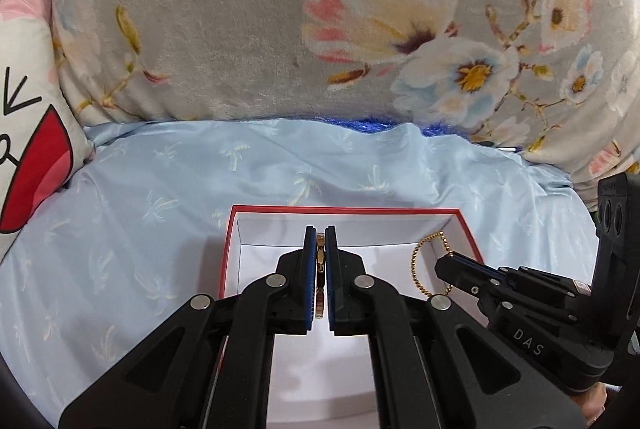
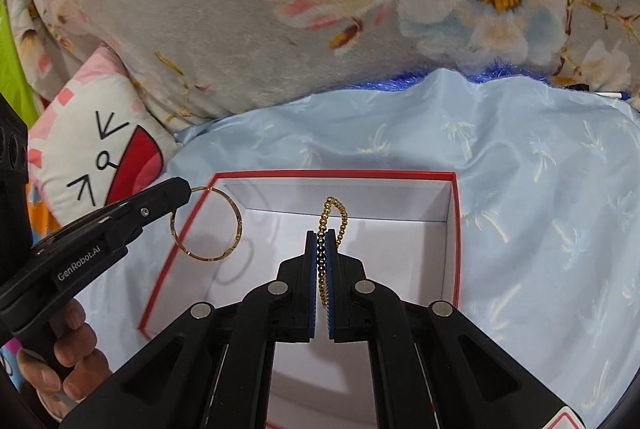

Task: Organize jewelry
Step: 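Carry the gold chain in the right gripper and gold bangle in the left gripper into the red box, then open both grippers to drop the bangle and chain into the box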

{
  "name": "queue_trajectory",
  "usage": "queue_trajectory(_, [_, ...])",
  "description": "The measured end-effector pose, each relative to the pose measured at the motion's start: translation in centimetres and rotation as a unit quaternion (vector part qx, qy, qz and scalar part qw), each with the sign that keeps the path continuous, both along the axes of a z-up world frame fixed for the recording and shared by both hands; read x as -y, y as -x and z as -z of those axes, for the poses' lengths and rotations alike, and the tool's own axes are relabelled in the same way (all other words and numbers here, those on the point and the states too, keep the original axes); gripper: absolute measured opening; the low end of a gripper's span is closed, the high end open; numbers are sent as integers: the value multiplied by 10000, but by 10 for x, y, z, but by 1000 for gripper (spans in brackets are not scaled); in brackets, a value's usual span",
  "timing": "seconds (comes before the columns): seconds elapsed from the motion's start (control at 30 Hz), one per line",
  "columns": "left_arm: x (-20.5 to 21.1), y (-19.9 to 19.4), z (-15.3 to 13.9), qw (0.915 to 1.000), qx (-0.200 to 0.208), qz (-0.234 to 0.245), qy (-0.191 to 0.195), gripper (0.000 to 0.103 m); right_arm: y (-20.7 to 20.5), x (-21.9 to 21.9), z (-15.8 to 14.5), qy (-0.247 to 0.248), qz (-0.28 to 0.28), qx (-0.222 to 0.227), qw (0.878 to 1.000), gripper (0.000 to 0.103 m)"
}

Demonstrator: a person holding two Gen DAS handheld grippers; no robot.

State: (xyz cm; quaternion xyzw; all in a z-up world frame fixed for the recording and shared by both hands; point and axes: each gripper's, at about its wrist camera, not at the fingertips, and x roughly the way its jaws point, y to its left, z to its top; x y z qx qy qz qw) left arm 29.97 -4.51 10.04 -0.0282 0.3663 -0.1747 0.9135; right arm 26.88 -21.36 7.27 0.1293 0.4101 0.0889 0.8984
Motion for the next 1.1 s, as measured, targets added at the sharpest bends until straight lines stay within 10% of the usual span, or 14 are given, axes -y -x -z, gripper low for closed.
queue_trajectory(0.17, [2,-15,11,10000,-43,-15,20,5,-14,3,13,174,43,-83,9998,11])
queue_trajectory(0.33, [-5,-15,10,9995,92,-308,26,47,-5,9,7,376,250,112,9989,32])
queue_trajectory(1.1, [-52,152,0,9981,89,-556,-260,54,181,-16,-32,914,125,695,9933,41])
